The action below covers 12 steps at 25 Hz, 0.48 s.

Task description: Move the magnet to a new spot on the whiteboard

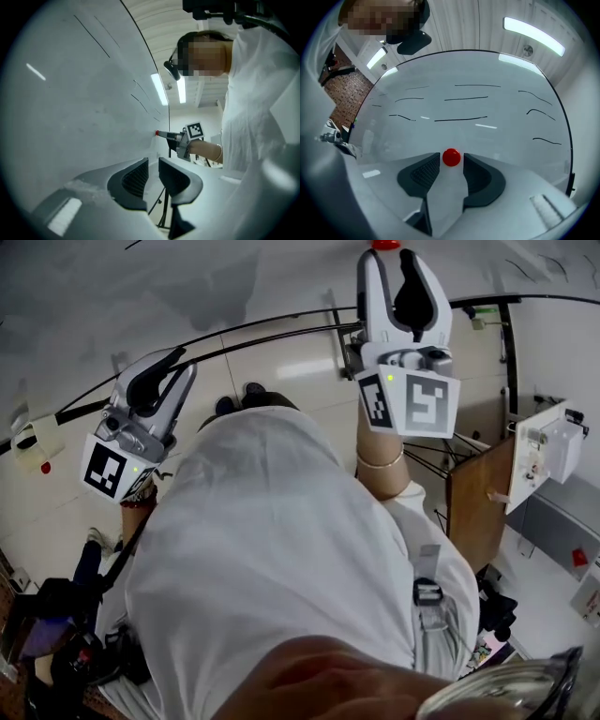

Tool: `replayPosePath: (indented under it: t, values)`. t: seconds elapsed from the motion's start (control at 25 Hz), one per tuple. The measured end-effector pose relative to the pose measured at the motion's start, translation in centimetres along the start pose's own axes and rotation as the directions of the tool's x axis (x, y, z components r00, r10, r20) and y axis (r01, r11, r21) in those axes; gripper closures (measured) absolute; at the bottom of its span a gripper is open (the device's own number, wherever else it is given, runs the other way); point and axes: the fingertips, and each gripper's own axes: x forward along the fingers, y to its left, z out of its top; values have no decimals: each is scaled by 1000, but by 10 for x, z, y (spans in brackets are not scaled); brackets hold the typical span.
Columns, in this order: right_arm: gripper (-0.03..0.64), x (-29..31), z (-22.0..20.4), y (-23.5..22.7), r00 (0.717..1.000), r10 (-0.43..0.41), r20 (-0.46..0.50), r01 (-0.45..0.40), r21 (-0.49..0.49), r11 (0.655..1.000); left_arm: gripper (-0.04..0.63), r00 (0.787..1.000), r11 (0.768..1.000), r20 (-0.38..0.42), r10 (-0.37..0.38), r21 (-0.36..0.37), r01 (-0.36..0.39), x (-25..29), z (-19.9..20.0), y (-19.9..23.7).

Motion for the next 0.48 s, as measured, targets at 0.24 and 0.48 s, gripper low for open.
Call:
replayPosePath:
  t: [0.24, 0.48]
  values:
    - [474, 4, 0, -7, 1000, 1, 14, -1, 20, 1000, 529, 999, 999, -36, -35, -4, 35, 24, -6, -8]
    - [479, 2, -2, -8, 999, -29, 34, 30, -45, 999, 529, 997, 999, -64, -50, 11, 51, 32, -9, -5]
